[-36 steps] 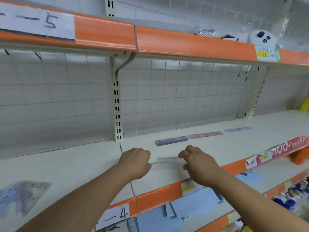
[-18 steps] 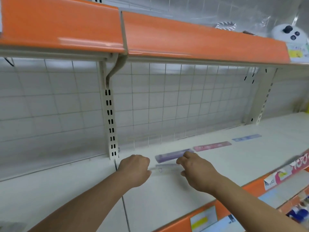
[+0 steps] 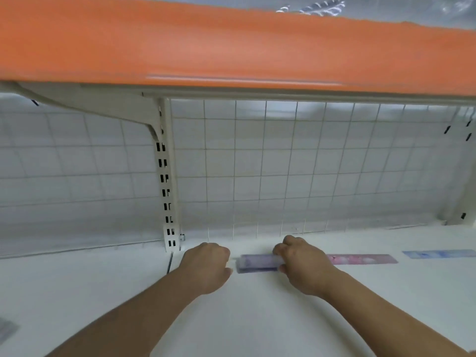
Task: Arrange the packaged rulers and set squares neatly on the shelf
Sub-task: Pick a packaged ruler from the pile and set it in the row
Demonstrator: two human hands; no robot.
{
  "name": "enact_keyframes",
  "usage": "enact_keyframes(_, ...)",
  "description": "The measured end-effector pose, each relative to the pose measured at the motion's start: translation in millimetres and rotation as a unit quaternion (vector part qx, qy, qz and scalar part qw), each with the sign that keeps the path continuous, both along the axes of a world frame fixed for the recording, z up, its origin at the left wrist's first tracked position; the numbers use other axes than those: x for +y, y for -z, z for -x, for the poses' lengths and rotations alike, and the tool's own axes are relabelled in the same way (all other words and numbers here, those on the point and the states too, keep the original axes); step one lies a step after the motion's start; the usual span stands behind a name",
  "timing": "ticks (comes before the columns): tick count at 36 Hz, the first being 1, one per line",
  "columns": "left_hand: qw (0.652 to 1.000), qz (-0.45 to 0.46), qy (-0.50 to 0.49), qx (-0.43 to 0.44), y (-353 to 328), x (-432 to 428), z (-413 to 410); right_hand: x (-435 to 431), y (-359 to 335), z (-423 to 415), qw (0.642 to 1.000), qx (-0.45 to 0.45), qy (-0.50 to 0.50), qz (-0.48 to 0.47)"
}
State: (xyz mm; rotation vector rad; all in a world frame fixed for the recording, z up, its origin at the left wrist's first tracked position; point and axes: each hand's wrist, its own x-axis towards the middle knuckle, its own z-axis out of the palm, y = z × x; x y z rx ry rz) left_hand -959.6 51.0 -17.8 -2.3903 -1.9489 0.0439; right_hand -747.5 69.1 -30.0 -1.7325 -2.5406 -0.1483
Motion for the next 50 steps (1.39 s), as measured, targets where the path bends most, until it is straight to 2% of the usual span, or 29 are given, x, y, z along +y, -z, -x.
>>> enact_keyframes(11,0.997,0.017,-0.072,0.004,12,-1,-8,41,16,-5,0.997,0.021,-0.07,0.033)
enact_keyframes(32,0.994,0.025,-0.106,0.007,15,2,-21,48,19,-11,0.993,0.013,-0.093,0.064)
enact_keyframes(36,0.992,0.025,-0.12,0.008,15,-1,-21,44,15,-10,0.993,0.039,-0.097,0.061)
enact_keyframes(42,0.988,0.025,-0.149,0.014,13,-11,-24,31,1,1,0.986,0.065,-0.149,0.04)
enact_keyframes(50,0.98,0.021,-0.197,0.005,8,-41,-14,18,6,29,0.974,0.031,-0.222,0.034)
